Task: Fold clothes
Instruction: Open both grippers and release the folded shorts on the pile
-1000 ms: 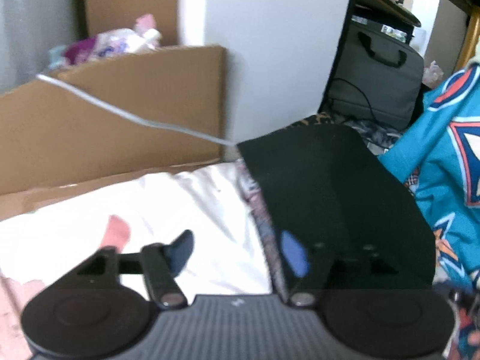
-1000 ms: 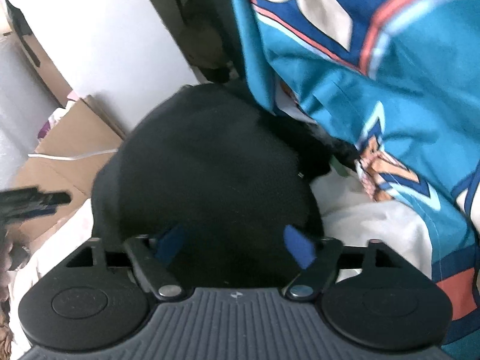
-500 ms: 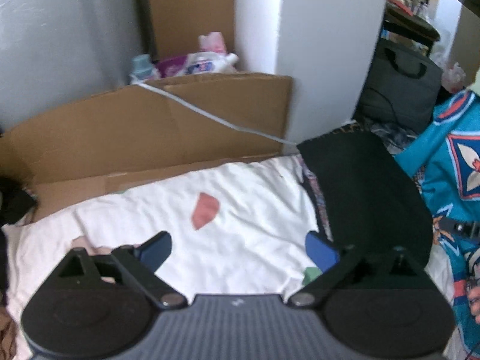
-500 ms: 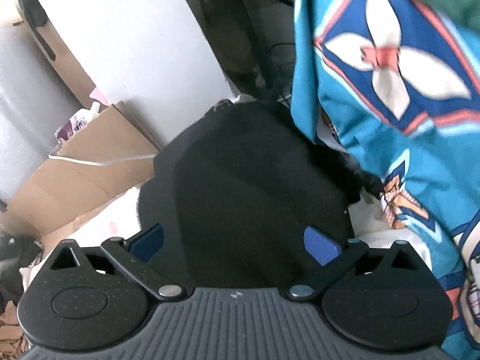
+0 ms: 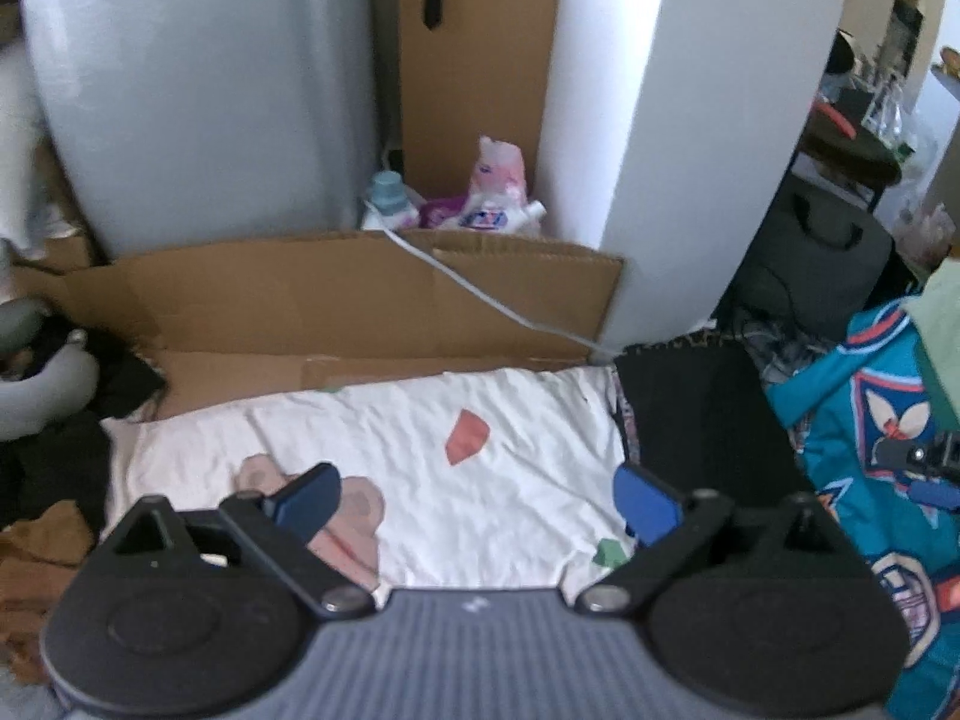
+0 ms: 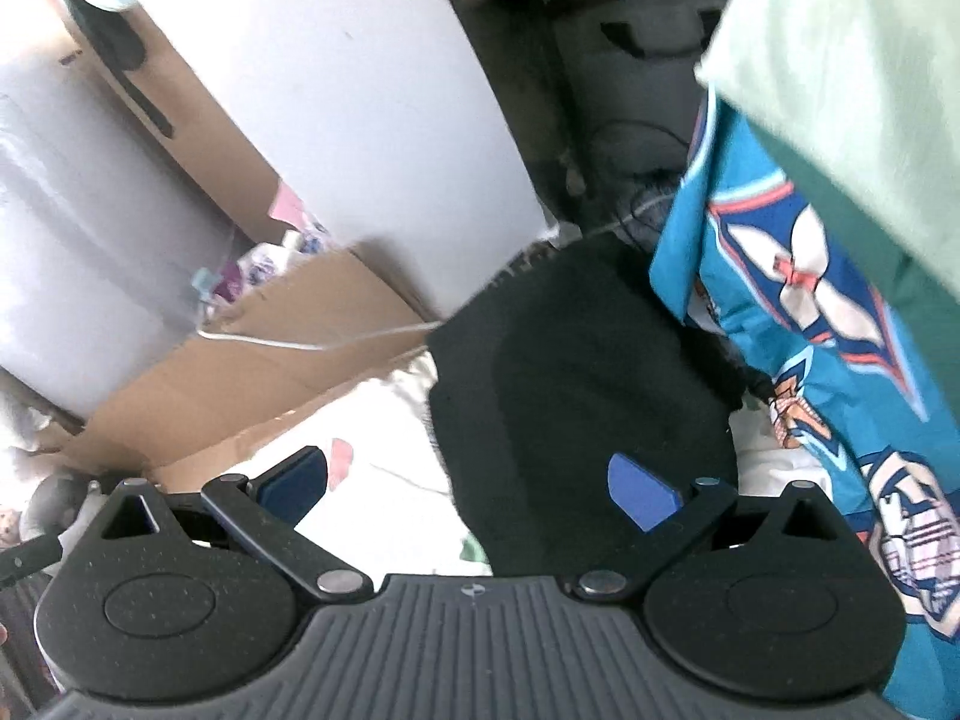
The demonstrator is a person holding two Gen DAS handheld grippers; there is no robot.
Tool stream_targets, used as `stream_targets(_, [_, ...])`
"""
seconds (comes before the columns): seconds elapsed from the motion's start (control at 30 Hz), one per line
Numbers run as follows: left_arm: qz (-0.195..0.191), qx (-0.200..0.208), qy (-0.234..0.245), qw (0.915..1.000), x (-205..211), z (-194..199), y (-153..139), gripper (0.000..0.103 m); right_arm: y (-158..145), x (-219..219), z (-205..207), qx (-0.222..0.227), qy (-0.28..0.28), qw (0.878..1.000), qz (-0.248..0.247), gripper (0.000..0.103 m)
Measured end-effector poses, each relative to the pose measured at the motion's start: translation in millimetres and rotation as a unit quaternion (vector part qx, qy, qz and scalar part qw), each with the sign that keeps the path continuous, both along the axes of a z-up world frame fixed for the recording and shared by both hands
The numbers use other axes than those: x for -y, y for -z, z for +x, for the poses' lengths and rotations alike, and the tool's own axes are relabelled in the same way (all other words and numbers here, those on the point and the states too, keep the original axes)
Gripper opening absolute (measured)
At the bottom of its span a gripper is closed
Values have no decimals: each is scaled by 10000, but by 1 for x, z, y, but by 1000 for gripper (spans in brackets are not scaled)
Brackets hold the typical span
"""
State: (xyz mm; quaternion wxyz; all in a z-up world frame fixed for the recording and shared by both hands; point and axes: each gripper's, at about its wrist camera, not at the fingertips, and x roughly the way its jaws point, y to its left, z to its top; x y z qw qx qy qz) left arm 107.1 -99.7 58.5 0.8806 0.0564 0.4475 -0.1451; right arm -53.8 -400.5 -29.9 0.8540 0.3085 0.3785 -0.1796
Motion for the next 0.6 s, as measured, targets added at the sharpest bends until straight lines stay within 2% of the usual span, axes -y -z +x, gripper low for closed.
stream_targets(0.17, [-69, 117, -203, 9997, -36, -25, -46, 102, -48, -21, -18, 80, -73, 9999, -98, 103])
stream_targets(0.3, [-303, 117, -406, 9986, -75, -46, -75, 102, -80, -34, -32, 114, -133, 9998, -43, 103])
stream_targets(0.43, [-441, 130, -590, 9972, -111, -66, -93, 102, -113, -53, -47, 213, -235, 9995, -84, 103])
stream_targets(0.6, [-321, 152, -863, 9956, -150, -92, -104, 103, -134, -83, -67, 263, -477, 9980, -321, 103])
